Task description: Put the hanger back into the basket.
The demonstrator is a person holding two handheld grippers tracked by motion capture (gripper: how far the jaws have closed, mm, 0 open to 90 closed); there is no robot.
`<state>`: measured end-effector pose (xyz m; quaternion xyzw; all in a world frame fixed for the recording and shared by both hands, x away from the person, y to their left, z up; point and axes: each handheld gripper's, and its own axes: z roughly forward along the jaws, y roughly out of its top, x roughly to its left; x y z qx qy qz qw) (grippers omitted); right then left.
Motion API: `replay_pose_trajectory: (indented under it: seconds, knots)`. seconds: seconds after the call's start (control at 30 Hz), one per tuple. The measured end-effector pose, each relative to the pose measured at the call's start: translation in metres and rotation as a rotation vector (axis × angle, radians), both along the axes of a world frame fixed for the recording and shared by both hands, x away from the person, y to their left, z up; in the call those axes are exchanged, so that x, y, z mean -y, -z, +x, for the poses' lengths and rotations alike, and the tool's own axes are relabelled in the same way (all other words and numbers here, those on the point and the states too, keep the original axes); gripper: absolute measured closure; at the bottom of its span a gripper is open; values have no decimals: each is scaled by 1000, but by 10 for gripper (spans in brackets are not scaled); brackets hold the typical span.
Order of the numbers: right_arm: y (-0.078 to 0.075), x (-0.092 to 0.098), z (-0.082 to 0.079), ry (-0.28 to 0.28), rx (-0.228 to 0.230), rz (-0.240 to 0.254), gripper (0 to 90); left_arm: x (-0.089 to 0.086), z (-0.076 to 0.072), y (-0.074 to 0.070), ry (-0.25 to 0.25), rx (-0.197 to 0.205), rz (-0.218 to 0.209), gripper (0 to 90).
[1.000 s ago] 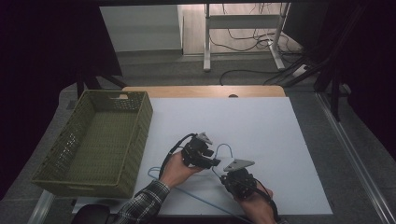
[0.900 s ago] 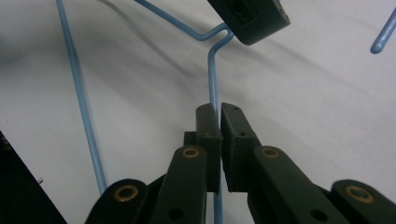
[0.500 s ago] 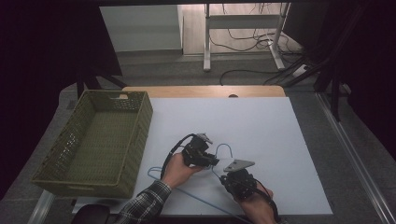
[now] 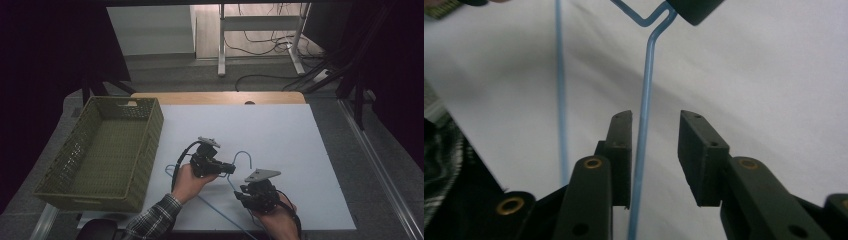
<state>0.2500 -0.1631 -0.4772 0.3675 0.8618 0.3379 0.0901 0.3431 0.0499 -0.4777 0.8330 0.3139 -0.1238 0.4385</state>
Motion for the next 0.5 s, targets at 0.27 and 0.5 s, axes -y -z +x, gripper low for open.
replay_pose_trajectory:
  seconds: [0.27, 0.5]
  knots:
    - [-25, 10, 0, -15, -11, 75, 625, -15, -8, -11, -46, 71, -64, 862]
    - [-32, 4, 11, -60, -43, 75, 634, -18, -21, -25, -57, 141, -87, 860]
